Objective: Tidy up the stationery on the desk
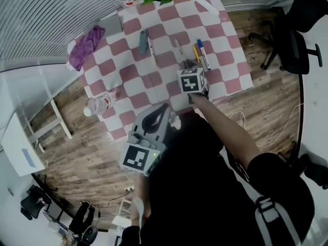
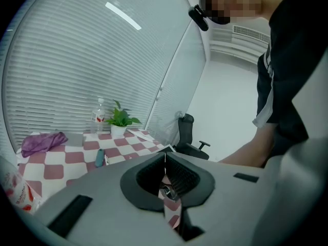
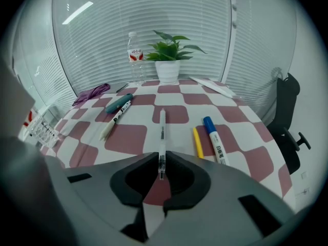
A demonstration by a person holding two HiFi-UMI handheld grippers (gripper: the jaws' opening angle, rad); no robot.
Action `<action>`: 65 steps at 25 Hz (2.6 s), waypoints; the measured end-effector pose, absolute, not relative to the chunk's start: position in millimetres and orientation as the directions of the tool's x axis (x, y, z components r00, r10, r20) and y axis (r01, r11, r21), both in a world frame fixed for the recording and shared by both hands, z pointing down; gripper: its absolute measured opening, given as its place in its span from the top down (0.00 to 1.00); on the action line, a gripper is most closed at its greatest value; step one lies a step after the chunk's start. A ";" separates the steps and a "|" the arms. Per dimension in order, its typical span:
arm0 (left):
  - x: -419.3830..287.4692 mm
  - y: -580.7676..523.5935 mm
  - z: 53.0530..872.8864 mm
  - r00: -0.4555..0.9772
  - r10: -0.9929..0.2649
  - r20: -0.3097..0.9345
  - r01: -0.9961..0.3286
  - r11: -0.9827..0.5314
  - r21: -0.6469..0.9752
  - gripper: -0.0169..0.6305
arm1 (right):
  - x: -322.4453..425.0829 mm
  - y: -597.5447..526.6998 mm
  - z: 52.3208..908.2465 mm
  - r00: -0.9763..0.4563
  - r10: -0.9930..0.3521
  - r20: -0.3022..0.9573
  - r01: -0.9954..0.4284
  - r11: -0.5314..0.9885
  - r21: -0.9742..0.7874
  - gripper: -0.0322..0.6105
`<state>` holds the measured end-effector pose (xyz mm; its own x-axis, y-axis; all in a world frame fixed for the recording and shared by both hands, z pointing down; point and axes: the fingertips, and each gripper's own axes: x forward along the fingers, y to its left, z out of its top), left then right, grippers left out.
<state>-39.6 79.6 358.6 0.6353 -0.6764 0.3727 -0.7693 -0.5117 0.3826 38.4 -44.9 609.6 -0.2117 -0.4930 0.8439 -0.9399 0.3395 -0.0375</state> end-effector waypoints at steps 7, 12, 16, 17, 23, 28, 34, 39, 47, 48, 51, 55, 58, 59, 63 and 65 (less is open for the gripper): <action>-15.5 79.2 357.1 0.654 -0.660 0.369 -0.754 -0.535 0.381 0.92 | 68.6 -29.0 608.3 -0.190 -0.491 0.850 -0.943 0.332 -0.020 0.86; -3.0 81.1 355.6 0.659 -0.655 0.371 -0.751 -0.545 0.372 0.92 | 80.4 -23.4 607.7 -0.185 -0.491 0.851 -0.952 0.304 -0.032 0.86; -1.1 82.5 354.6 0.652 -0.660 0.375 -0.757 -0.536 0.373 0.92 | 84.0 -22.2 608.0 -0.189 -0.496 0.847 -0.956 0.291 -0.042 0.86; -1.4 82.7 354.5 0.649 -0.662 0.374 -0.759 -0.534 0.373 0.92 | 84.1 -22.4 608.2 -0.194 -0.498 0.845 -0.957 0.285 -0.052 0.86; -4.7 85.3 357.4 0.642 -0.668 0.376 -0.765 -0.525 0.373 0.92 | 82.0 -21.9 604.9 -0.217 -0.503 0.836 -0.957 0.277 -0.082 0.84; -10.7 86.2 356.3 0.636 -0.677 0.371 -0.769 -0.516 0.377 0.92 | 80.3 -22.4 590.4 -0.205 -0.531 0.822 -0.958 0.282 -0.057 0.84; -23.2 84.7 354.7 0.631 -0.686 0.363 -0.772 -0.510 0.379 0.92 | 65.2 -30.9 574.3 -0.219 -0.567 0.794 -0.956 0.289 -0.057 0.84; -41.4 87.6 353.3 0.623 -0.694 0.360 -0.777 -0.501 0.380 0.92 | 31.9 -35.7 570.3 -0.254 -0.563 0.786 -0.947 0.309 -0.084 0.84; -80.6 95.4 359.3 0.602 -0.705 0.374 -0.791 -0.464 0.399 0.92 | -33.4 -45.2 578.4 -0.308 -0.551 0.776 -0.928 0.355 -0.116 0.78; -85.7 95.5 359.8 0.599 -0.708 0.374 -0.793 -0.459 0.401 0.92 | -40.9 -46.4 578.3 -0.312 -0.548 0.776 -0.925 0.361 -0.117 0.78; -99.8 96.1 361.1 0.592 -0.715 0.373 -0.797 -0.449 0.404 0.92 | -61.2 -46.6 580.3 -0.324 -0.530 0.783 -0.918 0.377 -0.125 0.76; -116.2 99.0 363.2 0.583 -0.720 0.376 -0.802 -0.434 0.412 0.92 | -80.2 -46.0 589.6 -0.327 -0.519 0.790 -0.913 0.391 -0.121 0.75; -128.3 101.7 366.4 0.575 -0.720 0.390 -0.808 -0.421 0.413 0.92 | -90.8 -46.5 598.6 -0.317 -0.511 0.799 -0.911 0.398 -0.107 0.75; -131.6 102.4 367.0 0.572 -0.719 0.394 -0.810 -0.419 0.410 0.92 | -93.2 -46.8 601.7 -0.313 -0.508 0.803 -0.911 0.399 -0.103 0.75; -141.0 103.9 367.2 0.555 -0.725 0.408 -0.822 -0.403 0.402 0.92 | -95.8 -46.1 612.8 -0.287 -0.500 0.817 -0.917 0.389 -0.085 0.76; -143.4 103.2 366.8 0.549 -0.728 0.410 -0.826 -0.398 0.400 0.92 | -94.8 -47.6 614.3 -0.275 -0.507 0.817 -0.923 0.376 -0.077 0.83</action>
<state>-143.4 103.2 366.8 0.5493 -0.7281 0.4100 -0.8258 -0.3980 0.3995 -94.8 -47.6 614.3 -0.2745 -0.5066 0.8173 -0.9234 0.3759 -0.0772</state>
